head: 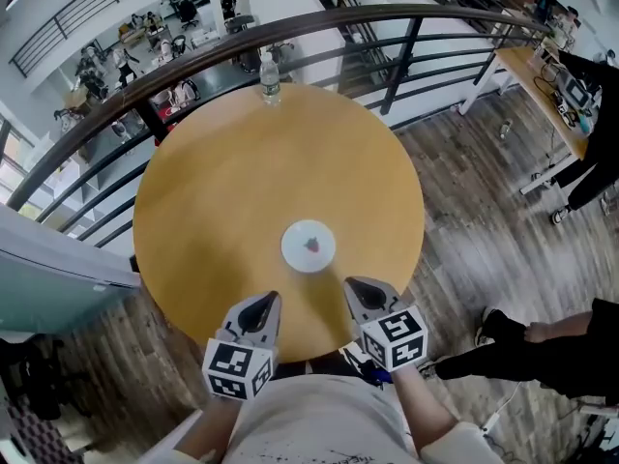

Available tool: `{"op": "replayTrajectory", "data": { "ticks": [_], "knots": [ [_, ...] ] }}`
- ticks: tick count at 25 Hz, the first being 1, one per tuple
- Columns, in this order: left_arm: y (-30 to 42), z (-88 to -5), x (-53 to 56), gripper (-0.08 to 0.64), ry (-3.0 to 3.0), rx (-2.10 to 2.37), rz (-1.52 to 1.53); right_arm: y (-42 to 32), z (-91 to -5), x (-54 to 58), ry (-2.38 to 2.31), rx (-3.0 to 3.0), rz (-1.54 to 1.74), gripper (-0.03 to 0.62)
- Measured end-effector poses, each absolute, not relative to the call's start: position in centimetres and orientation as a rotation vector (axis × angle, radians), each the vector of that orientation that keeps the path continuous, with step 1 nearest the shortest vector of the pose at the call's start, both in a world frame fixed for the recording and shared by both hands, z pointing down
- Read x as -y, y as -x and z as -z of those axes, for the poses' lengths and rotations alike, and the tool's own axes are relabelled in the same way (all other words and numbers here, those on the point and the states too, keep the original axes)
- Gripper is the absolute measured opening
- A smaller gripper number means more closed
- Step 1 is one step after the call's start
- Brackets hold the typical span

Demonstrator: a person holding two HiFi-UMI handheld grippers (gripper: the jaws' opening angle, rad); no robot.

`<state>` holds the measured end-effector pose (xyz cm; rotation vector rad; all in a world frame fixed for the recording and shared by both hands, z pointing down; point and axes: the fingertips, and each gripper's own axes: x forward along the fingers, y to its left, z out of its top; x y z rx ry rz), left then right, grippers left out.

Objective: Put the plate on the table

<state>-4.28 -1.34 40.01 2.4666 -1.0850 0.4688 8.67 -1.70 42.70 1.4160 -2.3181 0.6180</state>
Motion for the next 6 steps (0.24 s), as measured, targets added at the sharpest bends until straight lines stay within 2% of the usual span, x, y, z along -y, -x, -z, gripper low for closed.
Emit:
{"op": "replayTrajectory", "data": {
  "ticks": [6],
  "knots": [
    [4.33,-39.83,0.89,0.023,-2.46,1.09,-0.464,-8.65,-42.43,1.34,-1.417,2.321,-0.619,0.025]
  ]
}}
